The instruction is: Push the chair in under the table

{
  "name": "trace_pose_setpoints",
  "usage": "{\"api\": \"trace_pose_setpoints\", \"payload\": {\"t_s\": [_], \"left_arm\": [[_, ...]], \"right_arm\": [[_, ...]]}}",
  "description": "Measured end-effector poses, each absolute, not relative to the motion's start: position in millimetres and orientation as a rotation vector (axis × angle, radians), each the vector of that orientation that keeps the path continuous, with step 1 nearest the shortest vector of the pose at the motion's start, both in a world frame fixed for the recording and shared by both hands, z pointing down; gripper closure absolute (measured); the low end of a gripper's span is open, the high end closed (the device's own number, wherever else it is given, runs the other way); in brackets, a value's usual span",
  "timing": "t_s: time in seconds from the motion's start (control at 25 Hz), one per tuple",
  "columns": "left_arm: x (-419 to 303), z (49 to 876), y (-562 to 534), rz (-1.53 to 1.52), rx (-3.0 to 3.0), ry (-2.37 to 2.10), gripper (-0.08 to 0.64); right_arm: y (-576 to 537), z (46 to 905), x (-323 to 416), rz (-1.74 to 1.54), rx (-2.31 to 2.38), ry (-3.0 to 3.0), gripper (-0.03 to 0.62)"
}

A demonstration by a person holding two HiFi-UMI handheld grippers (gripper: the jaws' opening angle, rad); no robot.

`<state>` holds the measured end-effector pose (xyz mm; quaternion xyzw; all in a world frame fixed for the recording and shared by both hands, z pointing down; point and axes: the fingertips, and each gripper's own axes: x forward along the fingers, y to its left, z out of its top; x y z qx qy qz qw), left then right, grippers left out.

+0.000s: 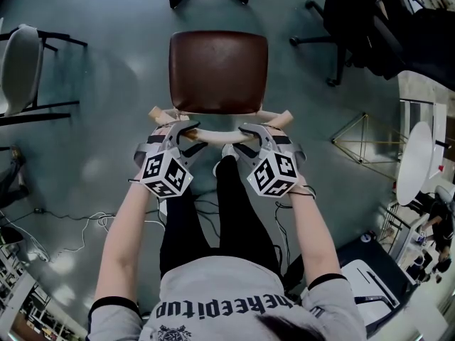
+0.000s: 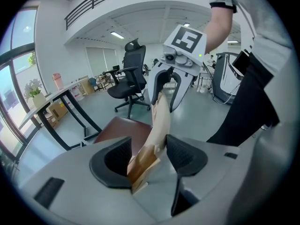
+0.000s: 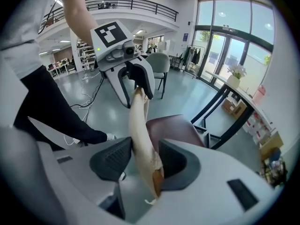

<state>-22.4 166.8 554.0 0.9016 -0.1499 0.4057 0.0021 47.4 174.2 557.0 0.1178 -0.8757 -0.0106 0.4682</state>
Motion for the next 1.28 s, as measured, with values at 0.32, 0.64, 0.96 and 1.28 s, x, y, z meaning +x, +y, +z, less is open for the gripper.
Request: {"api": "trace_pose_setpoints", "payload": {"t_s": [0.32,0.64,0.96,1.28], "left_arm": [[-18,554,161,1.269,2.838,-0.480,0.325],[-15,555,119,1.266,2.836,-0.513,0.322],[-15,553,97,1.266,2.828,-0.504,0.321],[-9,555,74,1.262,2.815,-0.537,0.319]], "right_arm": [[167,556,53,-0.026,0.339,-2.149,0.403],[124,555,57,-0.008,0.449,-2.170,0.390],[102,553,58,-0.001,0.440,-2.200,0.387],[78,555,65,-0.018,0.428,-2.207,0.387]]}}
